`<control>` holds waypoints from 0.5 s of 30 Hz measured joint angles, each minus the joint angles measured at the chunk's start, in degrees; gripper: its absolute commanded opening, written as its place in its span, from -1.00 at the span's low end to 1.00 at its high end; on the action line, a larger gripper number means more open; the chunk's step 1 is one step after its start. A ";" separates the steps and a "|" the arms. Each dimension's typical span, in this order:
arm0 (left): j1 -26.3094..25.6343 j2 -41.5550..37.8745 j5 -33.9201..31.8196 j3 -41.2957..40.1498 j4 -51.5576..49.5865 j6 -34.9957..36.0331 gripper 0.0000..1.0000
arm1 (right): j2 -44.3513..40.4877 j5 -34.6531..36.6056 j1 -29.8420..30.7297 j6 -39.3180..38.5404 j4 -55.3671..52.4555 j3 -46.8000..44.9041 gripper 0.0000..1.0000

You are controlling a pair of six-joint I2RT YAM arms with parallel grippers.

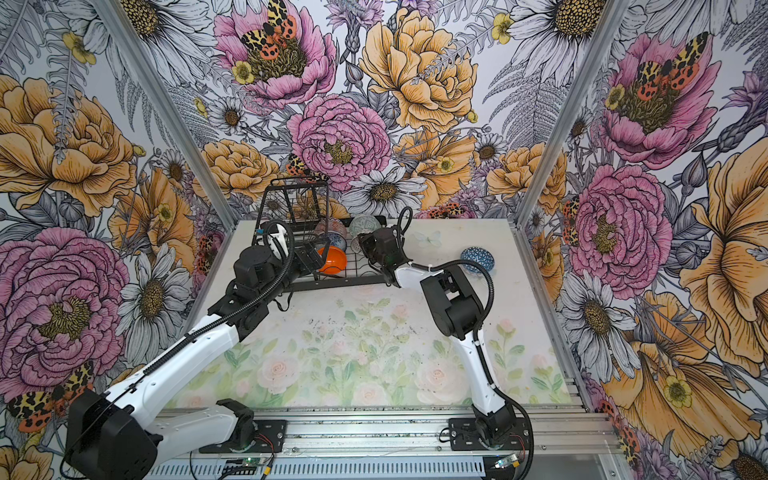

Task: Load bowls into a dish rack
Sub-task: Place the bowl in the dish rack.

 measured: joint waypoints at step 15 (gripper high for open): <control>0.00 0.00 0.00 0.00 0.00 -0.02 0.97 | -1.40 -0.48 0.00 -0.07 -0.90 0.00 -0.46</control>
